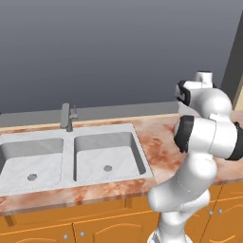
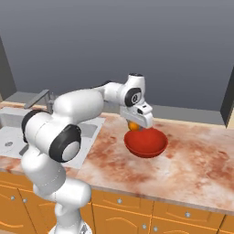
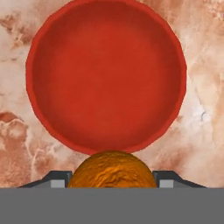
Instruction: Pick the lemon wedges from the cabinet and place them in one bowl. Pick the tangerine from the sink and place it in the other bowl.
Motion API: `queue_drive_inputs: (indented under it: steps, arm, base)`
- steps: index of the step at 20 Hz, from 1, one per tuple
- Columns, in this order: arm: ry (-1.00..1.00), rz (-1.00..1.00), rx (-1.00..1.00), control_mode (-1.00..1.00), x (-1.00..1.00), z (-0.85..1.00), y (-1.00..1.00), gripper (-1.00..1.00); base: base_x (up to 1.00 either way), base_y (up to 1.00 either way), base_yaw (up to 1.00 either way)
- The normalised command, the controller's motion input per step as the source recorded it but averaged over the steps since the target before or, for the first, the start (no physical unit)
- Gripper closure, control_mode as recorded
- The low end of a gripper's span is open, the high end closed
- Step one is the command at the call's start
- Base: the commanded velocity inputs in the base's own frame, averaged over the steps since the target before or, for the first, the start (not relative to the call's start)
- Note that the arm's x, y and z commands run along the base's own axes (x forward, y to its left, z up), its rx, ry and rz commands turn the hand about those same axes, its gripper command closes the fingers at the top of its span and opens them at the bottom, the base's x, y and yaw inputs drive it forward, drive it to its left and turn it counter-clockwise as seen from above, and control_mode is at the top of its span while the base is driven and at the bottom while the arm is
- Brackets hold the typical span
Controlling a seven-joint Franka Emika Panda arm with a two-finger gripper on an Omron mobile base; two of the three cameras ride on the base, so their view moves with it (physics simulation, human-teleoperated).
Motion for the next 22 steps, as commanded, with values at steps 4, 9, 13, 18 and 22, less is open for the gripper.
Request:
queue_drive_inputs:
  steps: [4, 9, 13, 18, 22]
  arm:
    - [-0.14, -0.04, 0.00, -1.00, 0.18, -0.53, -0.27, 1.00]
    - [-0.12, -0.03, -0.01, -1.00, 0.12, -0.50, -0.18, 1.00]
    - [-0.05, -0.01, -0.06, -1.00, 0.01, -0.55, -0.06, 1.00]
    - [-0.08, 0.01, -0.08, -1.00, 0.20, -0.38, -0.01, 1.00]
    - [-0.02, 0.03, 0.01, -1.00, 0.35, -0.09, -0.21, 1.00]
  base:
    - [0.00, 0.00, 0.00]
    - [0.00, 0.00, 0.00]
    - [0.00, 0.00, 0.00]
    - [0.00, 0.00, 0.00]
    - [0.00, 0.00, 0.00]
